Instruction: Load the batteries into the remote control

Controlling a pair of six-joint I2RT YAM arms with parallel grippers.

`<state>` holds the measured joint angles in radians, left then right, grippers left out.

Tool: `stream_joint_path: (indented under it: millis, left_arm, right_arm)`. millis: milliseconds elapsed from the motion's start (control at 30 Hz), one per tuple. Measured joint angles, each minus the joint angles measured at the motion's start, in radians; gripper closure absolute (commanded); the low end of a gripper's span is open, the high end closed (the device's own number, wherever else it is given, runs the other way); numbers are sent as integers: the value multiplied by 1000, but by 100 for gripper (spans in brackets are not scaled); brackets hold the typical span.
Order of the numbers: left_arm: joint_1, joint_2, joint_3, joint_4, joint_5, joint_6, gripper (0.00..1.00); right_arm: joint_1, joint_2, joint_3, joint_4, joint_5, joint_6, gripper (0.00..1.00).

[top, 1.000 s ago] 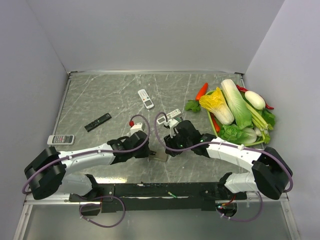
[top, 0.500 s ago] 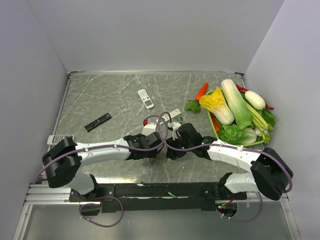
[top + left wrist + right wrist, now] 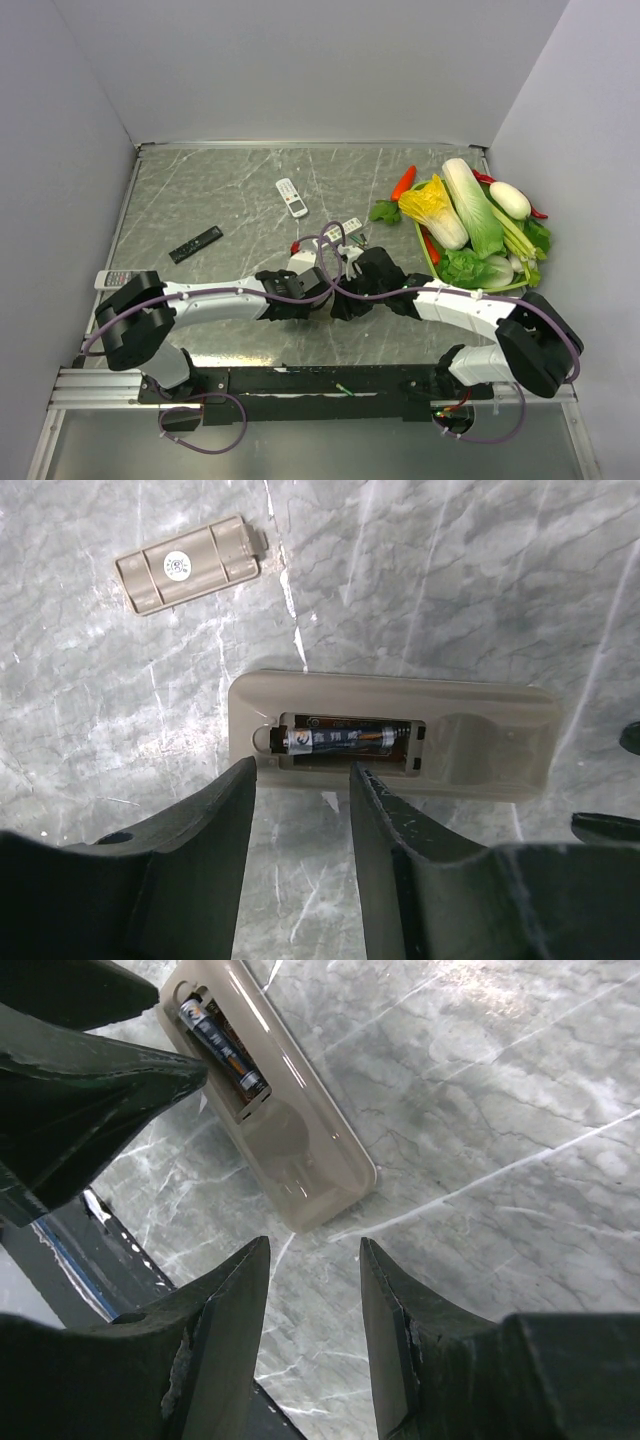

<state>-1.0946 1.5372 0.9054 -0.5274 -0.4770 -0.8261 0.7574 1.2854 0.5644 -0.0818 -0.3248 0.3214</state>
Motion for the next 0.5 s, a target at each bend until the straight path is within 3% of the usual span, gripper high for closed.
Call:
stream_joint_path:
  millis: [500]
  left_arm:
    - [-2, 50, 29, 4, -21, 26, 59]
  right_arm:
    - [-4, 54, 0, 37, -47, 14, 53]
